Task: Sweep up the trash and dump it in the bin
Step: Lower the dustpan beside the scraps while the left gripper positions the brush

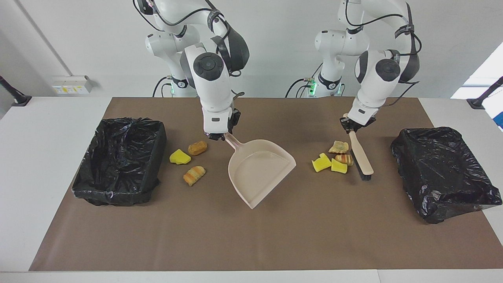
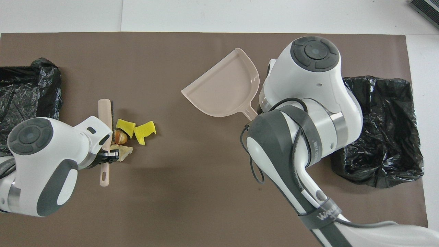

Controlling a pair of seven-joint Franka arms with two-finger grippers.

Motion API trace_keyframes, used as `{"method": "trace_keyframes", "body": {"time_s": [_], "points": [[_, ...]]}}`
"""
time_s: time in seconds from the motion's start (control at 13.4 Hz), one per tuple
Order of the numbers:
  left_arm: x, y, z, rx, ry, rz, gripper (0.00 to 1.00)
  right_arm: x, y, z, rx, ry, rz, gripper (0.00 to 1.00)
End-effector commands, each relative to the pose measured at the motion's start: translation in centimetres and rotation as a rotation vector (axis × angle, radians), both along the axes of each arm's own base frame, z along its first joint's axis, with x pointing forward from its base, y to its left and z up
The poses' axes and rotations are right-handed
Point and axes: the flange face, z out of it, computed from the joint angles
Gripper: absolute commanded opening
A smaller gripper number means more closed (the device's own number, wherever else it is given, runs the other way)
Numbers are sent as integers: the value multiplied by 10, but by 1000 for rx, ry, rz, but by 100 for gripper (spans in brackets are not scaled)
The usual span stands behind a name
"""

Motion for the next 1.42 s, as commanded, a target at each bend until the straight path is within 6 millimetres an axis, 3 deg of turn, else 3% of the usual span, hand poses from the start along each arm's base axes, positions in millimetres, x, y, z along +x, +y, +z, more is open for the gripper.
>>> {"method": "trace_keyframes", "body": {"time_s": [0.0, 0.15, 0.37, 0.52, 0.82, 0.97, 1.35], "points": [[-2, 23, -9, 7, 32, -22, 0, -14, -5, 0, 10, -9, 198, 0], [-8, 22, -18, 8, 51, -17, 0, -18, -9, 1, -22, 8, 320, 0], [-23, 21, -27, 9, 77, -5, 0, -29, 6, -4, -55, 35, 407, 0], [-29, 17, -29, 6, 83, -16, 0, -47, 48, -22, -115, 40, 508, 0], [-31, -1, -36, -2, 111, -51, 0, -51, 56, -38, -122, 26, 523, 0], [-30, -19, -45, -17, 108, -72, 0, -60, 47, -54, -95, 49, 502, 0], [-29, -47, -47, -111, 103, -50, 0, -77, 70, -72, -89, 76, 515, 0]]}}
